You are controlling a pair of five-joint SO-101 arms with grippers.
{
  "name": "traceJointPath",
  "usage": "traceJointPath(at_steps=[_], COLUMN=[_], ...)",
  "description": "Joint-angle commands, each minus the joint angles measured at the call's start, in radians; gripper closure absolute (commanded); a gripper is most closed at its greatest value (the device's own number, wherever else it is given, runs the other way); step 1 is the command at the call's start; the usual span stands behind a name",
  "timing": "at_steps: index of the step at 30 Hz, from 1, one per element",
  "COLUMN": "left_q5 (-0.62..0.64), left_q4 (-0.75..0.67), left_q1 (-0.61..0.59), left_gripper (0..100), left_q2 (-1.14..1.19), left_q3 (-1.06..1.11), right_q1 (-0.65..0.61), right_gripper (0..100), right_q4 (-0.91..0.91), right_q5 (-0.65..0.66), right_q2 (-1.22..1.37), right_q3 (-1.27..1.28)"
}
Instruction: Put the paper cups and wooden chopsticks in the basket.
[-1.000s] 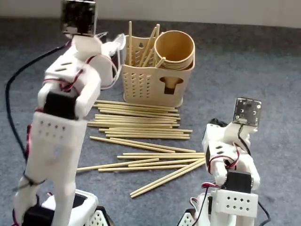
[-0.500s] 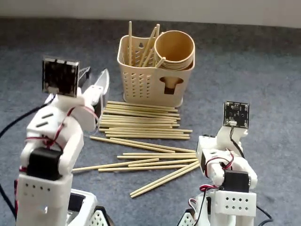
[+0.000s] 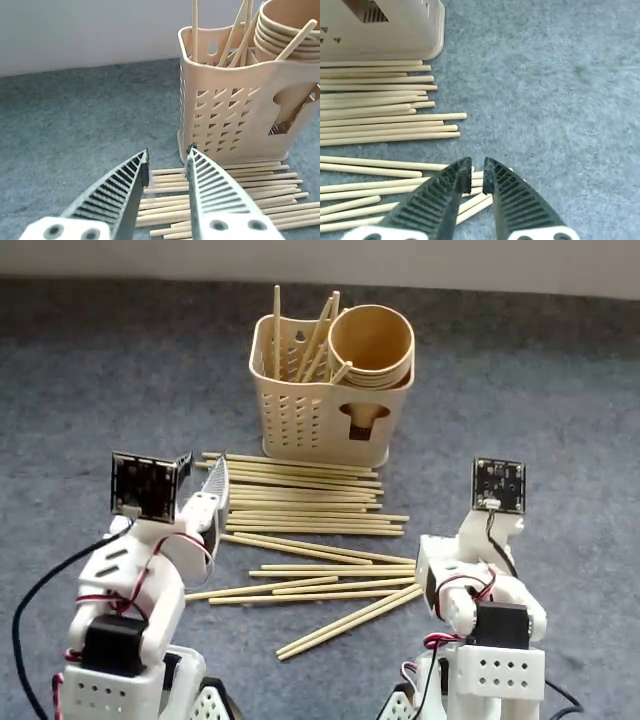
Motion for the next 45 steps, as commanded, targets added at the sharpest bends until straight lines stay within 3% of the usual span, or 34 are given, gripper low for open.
traceJointPath(at_steps=[1, 9, 19, 24, 30, 39, 45], left_q5=[-0.008, -0.009, -0.009, -0.009, -0.009, -0.003, -0.003], left_q4=[-0.003, -0.003, -0.003, -0.003, 0.002, 0.006, 0.138], left_q1=[-0.012, -0.013, -0.013, -0.022, -0.071, -0.116, -0.114], left_gripper=[86, 86, 86, 87, 87, 87, 87], left_q2=[-0.12, -0.344, -0.323, -0.323, -0.321, -0.317, -0.318], left_q3=[0.101, 0.298, 0.417, 0.479, 0.535, 0.535, 0.535], right_q1=[-0.007, -0.005, -0.012, -0.018, -0.113, -0.145, -0.145], right_gripper=[95.3, 99.4, 99.4, 99.2, 98.8, 98.8, 95.7], right_q4=[0.064, 0.064, 0.07, 0.127, 0.259, 0.254, 0.257], right_q5=[0.002, 0.002, 0.002, -0.144, -0.212, -0.226, -0.265], right_q2=[-0.015, -0.016, -0.016, -0.008, -0.007, -0.004, 0.035], right_q3=[-0.065, -0.065, -0.067, -0.13, -0.219, -0.145, -0.13])
